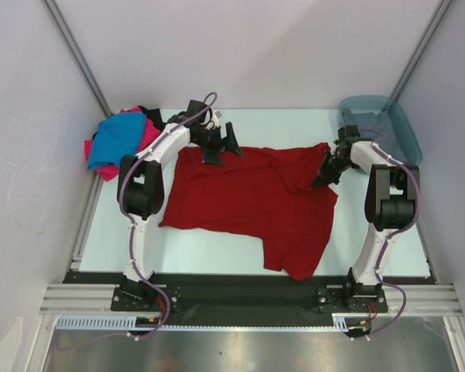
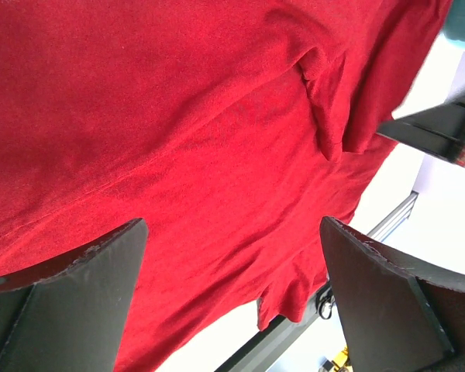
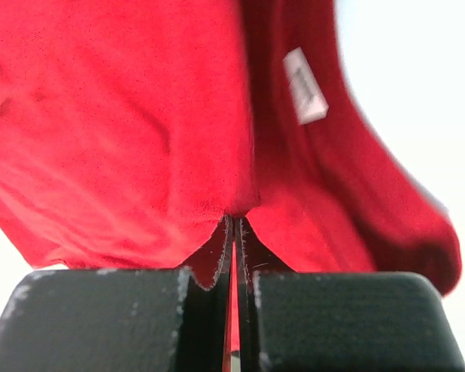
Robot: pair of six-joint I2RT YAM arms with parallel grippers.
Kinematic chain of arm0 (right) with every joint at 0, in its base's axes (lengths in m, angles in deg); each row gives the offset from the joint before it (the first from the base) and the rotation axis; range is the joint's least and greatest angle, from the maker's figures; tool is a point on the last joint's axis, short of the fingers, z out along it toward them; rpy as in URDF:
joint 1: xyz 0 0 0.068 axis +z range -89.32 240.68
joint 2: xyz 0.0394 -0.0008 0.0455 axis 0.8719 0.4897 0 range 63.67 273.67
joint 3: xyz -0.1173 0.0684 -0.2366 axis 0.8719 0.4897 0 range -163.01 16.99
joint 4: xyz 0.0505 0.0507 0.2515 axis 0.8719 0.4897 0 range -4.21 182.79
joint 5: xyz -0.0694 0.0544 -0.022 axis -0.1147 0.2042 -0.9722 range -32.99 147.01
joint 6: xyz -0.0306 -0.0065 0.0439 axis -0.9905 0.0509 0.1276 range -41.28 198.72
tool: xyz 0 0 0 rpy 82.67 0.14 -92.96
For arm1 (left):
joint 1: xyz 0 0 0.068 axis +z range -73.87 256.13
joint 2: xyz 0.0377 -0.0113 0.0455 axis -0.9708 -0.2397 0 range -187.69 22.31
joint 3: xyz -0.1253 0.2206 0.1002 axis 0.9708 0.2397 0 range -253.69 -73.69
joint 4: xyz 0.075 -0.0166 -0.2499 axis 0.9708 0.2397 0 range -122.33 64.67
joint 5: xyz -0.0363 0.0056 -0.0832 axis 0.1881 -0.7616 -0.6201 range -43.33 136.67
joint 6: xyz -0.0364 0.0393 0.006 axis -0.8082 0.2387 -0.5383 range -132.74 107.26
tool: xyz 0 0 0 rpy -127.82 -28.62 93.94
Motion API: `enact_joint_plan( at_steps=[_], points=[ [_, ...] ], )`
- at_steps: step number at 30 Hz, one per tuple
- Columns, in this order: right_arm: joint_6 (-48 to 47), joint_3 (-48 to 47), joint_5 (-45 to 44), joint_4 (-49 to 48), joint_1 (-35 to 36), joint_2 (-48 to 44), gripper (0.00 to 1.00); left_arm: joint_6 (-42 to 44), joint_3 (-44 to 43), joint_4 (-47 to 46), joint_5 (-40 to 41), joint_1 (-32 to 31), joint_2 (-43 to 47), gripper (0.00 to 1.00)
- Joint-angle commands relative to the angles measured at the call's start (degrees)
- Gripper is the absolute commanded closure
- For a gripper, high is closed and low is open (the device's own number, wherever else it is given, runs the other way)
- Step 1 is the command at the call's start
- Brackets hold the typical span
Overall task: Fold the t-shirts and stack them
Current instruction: Fold the tshirt
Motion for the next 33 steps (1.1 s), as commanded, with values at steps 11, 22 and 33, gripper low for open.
enact_joint_plan(
  at_steps=[11,22,33],
  points=[
    [-3.02,-6.72,-11.19,17.22,0.47,-9.72,1.0,-0.77,-0.08,-3.26,-2.14,0.47,1.18,0.0],
    [-2.14,-6.0,-16.46,18.64,0.73,-7.17,0.36,-1.04,-0.79,-3.26,-2.49,0.47,0.22,0.0],
    [-5.92,-27.7,-4.25,15.73,1.25,1.34,0.36,2.3,-4.66,1.4,7.42,3.98,0.57,0.0]
  ],
)
